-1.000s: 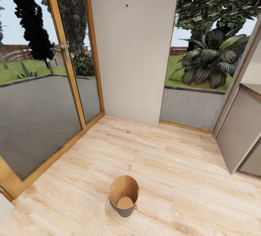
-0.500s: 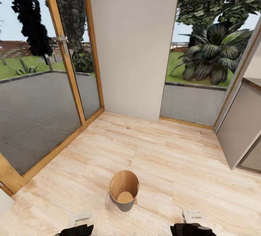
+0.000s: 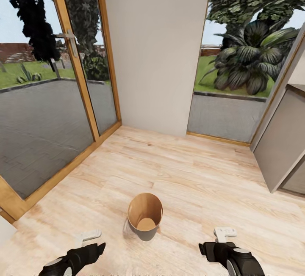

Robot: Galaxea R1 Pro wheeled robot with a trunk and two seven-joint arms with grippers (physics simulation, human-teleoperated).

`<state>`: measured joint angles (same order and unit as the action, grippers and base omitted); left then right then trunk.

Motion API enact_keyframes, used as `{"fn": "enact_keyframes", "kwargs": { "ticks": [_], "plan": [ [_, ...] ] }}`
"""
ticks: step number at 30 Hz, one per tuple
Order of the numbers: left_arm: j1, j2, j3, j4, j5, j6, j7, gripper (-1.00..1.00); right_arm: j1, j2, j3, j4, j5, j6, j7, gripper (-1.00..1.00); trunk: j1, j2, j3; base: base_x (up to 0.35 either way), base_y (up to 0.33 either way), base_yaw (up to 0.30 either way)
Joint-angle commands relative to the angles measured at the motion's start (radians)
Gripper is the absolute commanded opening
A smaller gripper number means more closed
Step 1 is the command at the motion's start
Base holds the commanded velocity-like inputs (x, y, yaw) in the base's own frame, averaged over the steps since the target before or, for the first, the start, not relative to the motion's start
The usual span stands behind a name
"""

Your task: Put the three can of soda from the living room inside the tash can in the kitchen.

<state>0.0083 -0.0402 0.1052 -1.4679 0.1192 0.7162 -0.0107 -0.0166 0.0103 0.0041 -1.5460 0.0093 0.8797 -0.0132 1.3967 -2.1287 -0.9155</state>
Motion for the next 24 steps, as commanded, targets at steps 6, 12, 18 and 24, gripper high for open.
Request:
{"fn": "enact_keyframes", "kwargs": {
  "ticks": [6, 12, 18, 24],
  "plan": [
    [0.0, -0.001, 0.024, -0.031, -0.001, 0.036, -0.003, 1.0, -0.03, -0.001, -0.001, -0.021, 0.0, -0.006, -0.071, 1.0, 0.023, -0.042, -0.029, 0.0, 0.0, 0.0],
    [0.0, -0.002, 0.026, -0.031, 0.0, 0.038, -0.003, 1.0, -0.035, -0.001, -0.001, -0.023, -0.001, -0.001, -0.081, 1.0, 0.046, -0.084, -0.058, 0.0, 0.0, 0.0],
    [0.0, -0.004, 0.026, -0.028, 0.0, 0.037, -0.003, 1.0, -0.036, 0.002, 0.002, -0.021, -0.004, 0.002, -0.082, 1.0, 0.069, -0.126, -0.086, 0.0, 0.0, 0.0],
    [0.0, -0.004, 0.027, -0.026, 0.0, 0.037, -0.003, 1.0, -0.036, 0.002, 0.002, -0.022, -0.004, 0.003, -0.08, 1.0, 0.081, -0.147, -0.106, 0.0, 0.0, 0.0]
  ]
}}
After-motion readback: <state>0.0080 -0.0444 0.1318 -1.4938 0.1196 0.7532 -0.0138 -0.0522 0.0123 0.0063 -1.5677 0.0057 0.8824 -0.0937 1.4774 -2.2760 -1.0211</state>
